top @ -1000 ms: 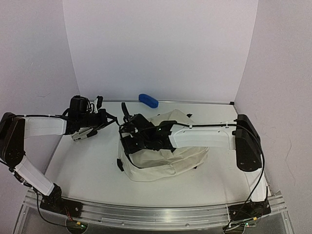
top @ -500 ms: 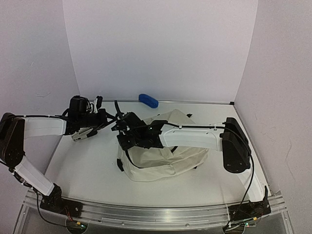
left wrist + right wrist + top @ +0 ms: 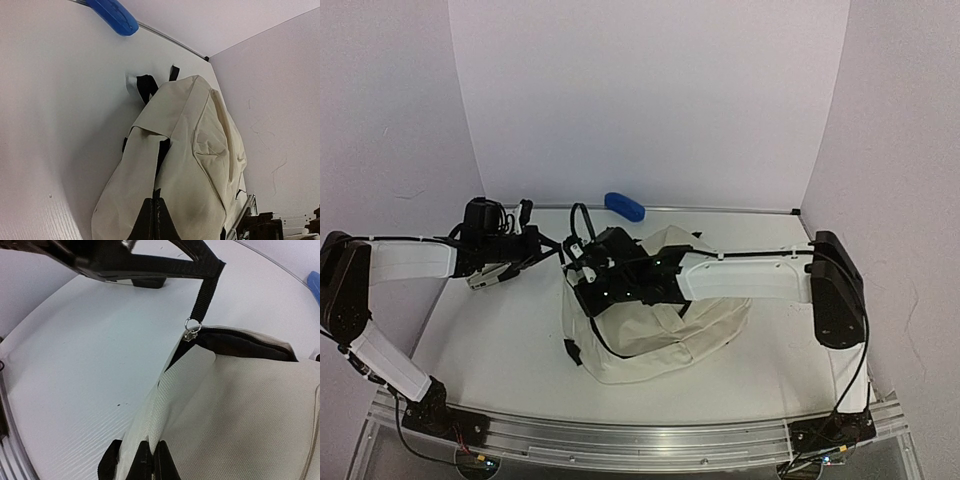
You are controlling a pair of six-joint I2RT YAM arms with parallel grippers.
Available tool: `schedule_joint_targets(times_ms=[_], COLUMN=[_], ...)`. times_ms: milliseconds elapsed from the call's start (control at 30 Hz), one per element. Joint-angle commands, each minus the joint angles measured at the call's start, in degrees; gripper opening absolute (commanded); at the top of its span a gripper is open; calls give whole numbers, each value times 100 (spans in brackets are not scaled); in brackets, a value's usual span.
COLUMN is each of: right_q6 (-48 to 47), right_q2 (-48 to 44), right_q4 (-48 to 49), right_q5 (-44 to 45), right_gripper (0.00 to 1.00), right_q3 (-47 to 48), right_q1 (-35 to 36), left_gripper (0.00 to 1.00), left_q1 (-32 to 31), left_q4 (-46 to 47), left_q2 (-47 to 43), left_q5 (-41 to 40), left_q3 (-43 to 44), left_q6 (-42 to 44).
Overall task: Pack the student bag
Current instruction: Zip the student bag at the center of the board.
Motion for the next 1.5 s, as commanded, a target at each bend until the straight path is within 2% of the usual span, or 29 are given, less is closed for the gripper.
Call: schedule_joint_targets(times_ms=[0,433,567,600,667,733,800,933,1033,1233,1467], right_q6=[-138,228,526,656,936,1195,1295,1024,772,79,-176], right_q2=[-814,-1203,-1169,-1158,-1155,-1161,-1126,-924,-669,-152,263], right_q4=[156,156,196,195,191,198,235,410,564,774,974], right_q5=[-963,-1469,-1250,-915,-293,-101,-94,-379,-948,-1719,-2216], right_gripper=[0,0,2,7,35,48,54,56,56,49,40], right_q3=[-424,-799,-797,-756,-667,-584,-491,-231,-7,422,697], right_q1=[255,823,929,931,882,731,503,199,-72,-390,-658], left_gripper=[0,0,0,0,0,0,0,0,0,0,0], left_q1=[24,24,24,24,15,1,-23,-54,-78,-91,-99], left_q4=[351,227,334,427,527,447,307,71,-75,-129,-156], left_q2=[-77,-261,-321,-370,-523,-732,-977,-1298,-1371,-1481,-1500], left_q5=[-93,-294,189,326,608,777,889,1135,1212,1220,1295], left_q3=[279,172,83,10,-211,-370,-509,-596,-570,-593,-593], left_q6=[135,160,130,90,13,1,3,-44,-53,-63,-87])
